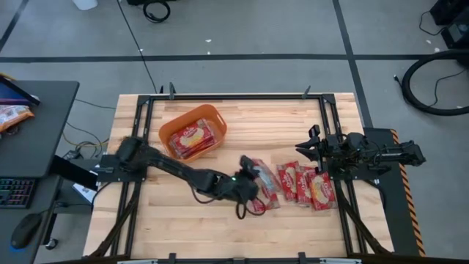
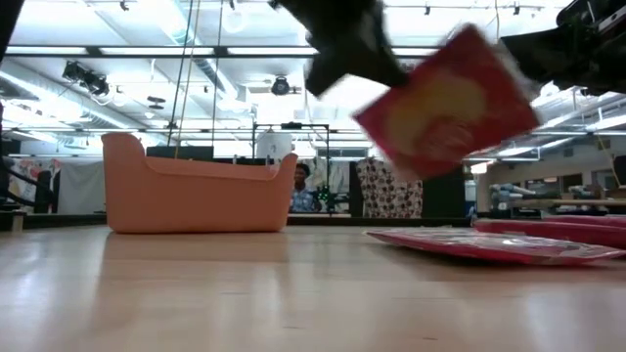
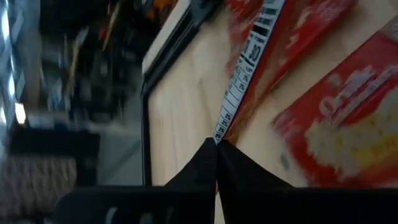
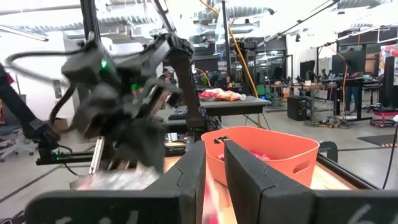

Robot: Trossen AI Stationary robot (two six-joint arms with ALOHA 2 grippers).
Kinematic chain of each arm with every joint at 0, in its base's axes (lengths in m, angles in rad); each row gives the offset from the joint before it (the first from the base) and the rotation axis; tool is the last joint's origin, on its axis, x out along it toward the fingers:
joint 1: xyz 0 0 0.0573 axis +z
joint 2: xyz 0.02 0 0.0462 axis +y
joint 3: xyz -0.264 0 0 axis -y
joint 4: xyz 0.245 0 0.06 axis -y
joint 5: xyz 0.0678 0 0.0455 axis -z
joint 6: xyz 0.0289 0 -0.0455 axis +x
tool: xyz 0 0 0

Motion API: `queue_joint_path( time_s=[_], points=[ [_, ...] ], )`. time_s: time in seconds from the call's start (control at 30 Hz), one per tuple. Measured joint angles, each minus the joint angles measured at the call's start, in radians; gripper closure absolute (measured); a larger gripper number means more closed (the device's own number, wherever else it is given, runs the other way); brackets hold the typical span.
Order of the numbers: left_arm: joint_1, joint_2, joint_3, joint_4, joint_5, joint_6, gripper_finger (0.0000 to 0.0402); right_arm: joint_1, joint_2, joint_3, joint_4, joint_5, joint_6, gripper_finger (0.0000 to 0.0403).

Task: Sort popcorn bags into baskets
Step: Put the popcorn bag into the orange bin

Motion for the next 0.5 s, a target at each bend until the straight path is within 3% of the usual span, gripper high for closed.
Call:
queue_joint_path(
  time_s=[0.2, 0.5],
  points=[
    [0.046, -0.136, 0.0, -0.444, -0.116, -0.44, 0.0396, 0.0, 0.0, 0.0, 0.003, 0.0, 0.0, 0.0337],
    [0.098, -0.251, 0.001, -0.997, -0.106, -1.022, 0.0397, 0.0, 0.0, 0.0, 0.008, 0.0, 0.0, 0.0337]
  ],
)
